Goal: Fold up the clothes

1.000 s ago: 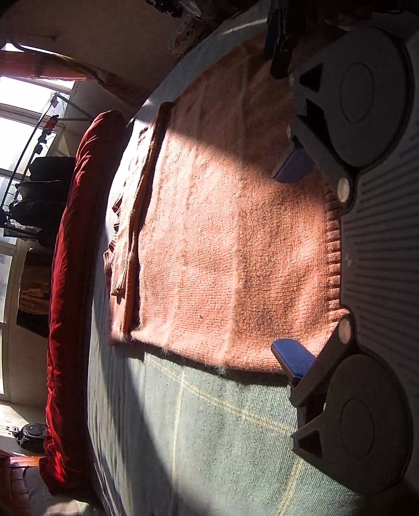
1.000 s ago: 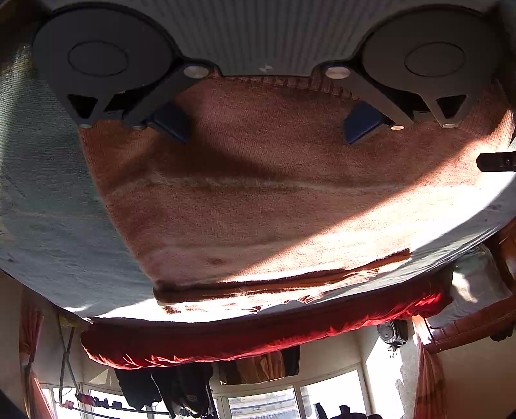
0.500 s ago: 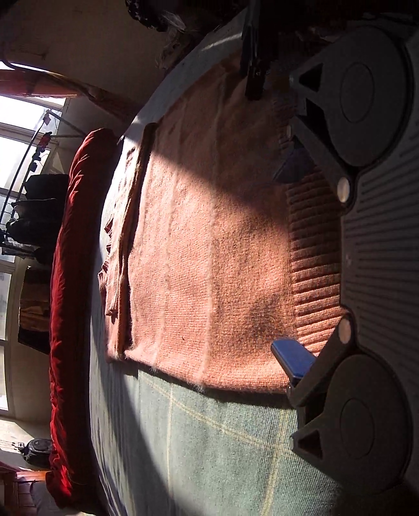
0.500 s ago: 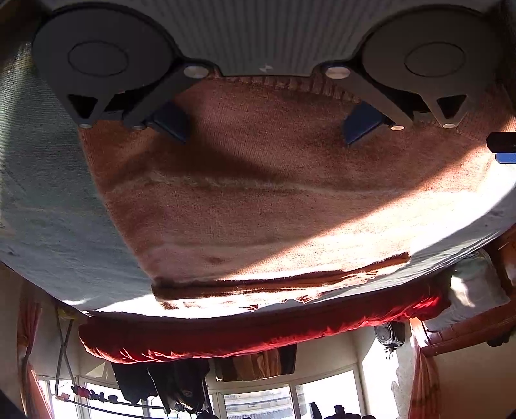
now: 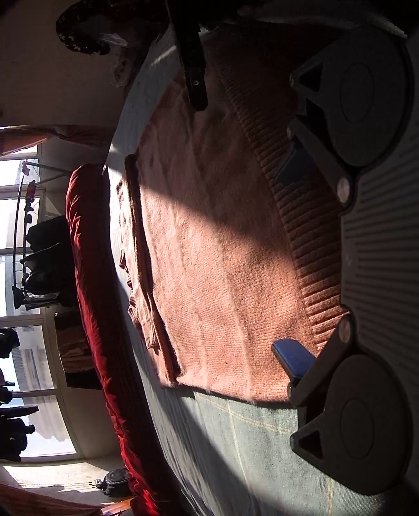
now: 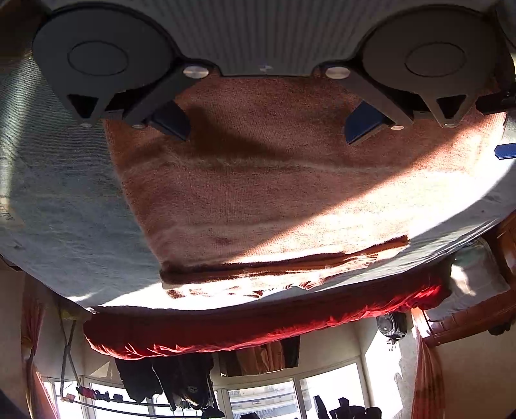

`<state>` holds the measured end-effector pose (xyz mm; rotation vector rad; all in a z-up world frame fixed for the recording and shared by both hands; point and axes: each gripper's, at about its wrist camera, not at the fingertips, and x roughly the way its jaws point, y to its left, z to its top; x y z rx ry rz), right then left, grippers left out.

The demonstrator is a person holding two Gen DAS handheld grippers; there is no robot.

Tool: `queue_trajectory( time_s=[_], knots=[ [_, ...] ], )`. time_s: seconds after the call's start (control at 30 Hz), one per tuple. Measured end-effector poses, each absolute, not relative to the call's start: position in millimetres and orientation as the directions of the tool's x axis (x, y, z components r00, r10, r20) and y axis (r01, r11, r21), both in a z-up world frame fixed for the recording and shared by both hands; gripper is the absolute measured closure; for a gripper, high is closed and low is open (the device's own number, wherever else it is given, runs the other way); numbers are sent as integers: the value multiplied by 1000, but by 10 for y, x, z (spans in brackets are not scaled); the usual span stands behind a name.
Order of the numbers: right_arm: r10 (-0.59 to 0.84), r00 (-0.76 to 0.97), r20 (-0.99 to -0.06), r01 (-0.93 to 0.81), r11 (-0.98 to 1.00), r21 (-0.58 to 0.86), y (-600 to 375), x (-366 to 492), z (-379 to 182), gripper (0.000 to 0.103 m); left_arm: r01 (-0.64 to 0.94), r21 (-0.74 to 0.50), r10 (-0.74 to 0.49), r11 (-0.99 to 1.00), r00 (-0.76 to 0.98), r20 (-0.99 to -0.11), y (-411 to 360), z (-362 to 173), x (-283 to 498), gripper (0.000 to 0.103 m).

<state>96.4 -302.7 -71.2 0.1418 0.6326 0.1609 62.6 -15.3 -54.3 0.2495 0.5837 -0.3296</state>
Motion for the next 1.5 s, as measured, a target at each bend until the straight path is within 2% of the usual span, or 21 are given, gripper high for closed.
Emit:
queue_trajectory(
  time_s=[0.13, 0.4, 0.6, 1.03, 1.5],
  knots=[
    [183, 800, -571, -145, 983, 113, -3151, 993, -449, 0, 470, 334, -232, 817, 798, -556, -354, -540, 544, 1],
    [260, 699, -666, -289, 955, 70, -3193, 1009, -262, 0, 603, 655, -260, 455, 794, -550, -674, -781, 224, 1],
    [256, 692, -675, -297, 953, 58, -3160, 909, -266, 0, 627, 718, -260, 301, 779, -571, -798, -1054, 71, 1],
    [243, 705, -666, -286, 957, 47, -3152, 713, -210, 0, 474, 869, -182, 145, 876, -447, -935, -1580, 104, 1],
    [244, 725, -644, -290, 956, 37, -3157, 483, -113, 0, 342, 908, -175, 241, 936, -306, -886, -1280, 12, 1]
  ],
)
